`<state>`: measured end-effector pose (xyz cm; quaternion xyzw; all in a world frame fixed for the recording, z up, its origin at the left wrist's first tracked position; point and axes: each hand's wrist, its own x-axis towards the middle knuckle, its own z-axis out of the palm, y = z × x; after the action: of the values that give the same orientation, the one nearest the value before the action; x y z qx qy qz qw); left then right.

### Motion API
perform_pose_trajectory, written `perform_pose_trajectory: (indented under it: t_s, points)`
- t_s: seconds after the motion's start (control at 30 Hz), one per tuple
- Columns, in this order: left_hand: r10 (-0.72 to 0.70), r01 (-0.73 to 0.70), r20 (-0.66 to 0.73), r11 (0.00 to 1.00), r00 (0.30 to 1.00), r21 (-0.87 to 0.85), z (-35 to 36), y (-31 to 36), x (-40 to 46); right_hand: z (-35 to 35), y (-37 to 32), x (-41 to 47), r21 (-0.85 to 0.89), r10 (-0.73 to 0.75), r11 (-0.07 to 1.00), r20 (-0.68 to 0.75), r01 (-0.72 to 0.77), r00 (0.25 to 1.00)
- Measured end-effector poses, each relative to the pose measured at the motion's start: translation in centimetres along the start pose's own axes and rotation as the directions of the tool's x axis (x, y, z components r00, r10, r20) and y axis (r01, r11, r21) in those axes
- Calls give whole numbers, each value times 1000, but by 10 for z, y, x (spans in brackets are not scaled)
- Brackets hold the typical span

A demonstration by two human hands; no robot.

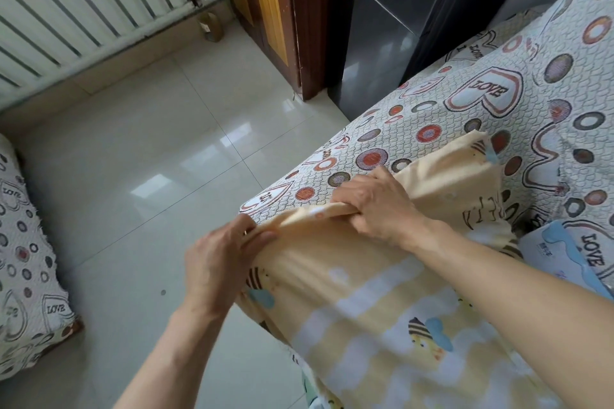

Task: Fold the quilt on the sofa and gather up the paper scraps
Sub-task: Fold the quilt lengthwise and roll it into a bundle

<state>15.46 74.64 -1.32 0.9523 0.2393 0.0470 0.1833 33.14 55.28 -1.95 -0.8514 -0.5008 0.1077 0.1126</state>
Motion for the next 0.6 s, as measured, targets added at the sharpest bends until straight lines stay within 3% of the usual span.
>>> perform_pose_trajectory:
  t_s: [0.1,0.17,0.23,0.33,0.47,0.6]
  points:
    - [-42,-5,238,981,970,194,2,7,9,2,-7,5,-11,62,998,136,-61,989]
    - [18,-78,269,973,963,216,6,11,12,5,-4,2,-20,81,997,135,-79,987]
    - [115,-163,223,964,968,210,9,17,15,5,1,-3,-35,67,997,78,-64,995]
    - [218,-248,212,961,953,126,19,52,29,5,20,-19,-35,65,997,-119,-69,991]
    - [237,-235,318,971,918,-47,48,103,54,-8,50,-43,-68,143,983,-276,-168,950]
    - [303,-293,420,952,855,-90,72,151,78,-17,74,-66,-176,229,936,-351,-304,908]
